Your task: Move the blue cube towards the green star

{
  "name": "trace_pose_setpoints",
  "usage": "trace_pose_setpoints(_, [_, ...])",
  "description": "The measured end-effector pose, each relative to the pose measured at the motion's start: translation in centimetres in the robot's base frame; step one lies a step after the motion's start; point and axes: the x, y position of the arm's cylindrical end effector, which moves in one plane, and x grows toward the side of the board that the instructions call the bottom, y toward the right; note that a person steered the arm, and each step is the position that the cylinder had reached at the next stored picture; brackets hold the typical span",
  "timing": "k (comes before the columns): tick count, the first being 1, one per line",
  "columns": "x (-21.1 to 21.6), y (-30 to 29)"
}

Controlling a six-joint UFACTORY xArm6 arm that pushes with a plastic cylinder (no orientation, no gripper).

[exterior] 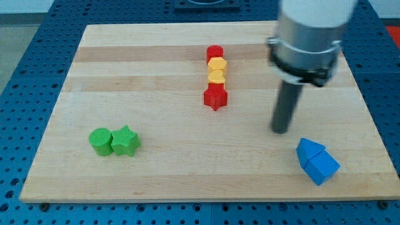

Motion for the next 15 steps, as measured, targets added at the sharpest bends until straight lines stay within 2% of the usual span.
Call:
trace_pose_setpoints(1, [1.7,6.1])
trace_pose_setpoints(2, [7.9,7.6])
trace_pose_setpoints(3, [11.2,7.5])
trace_pose_setpoints(5, [8.2,5.1])
trace_pose_setpoints(7, [8.8,0.0])
trace_pose_setpoints(9, [10.8,4.6])
trace_pose_setpoints(10, [11.7,3.9])
trace_pose_setpoints(11, [11.5,1.8])
trace_pose_setpoints(12, [11.4,-3.3])
trace_pose_setpoints(13, [11.4,-6.1])
trace_pose_setpoints(14, [11.2,-4.8])
trace_pose_setpoints(15, [9.2,-4.8])
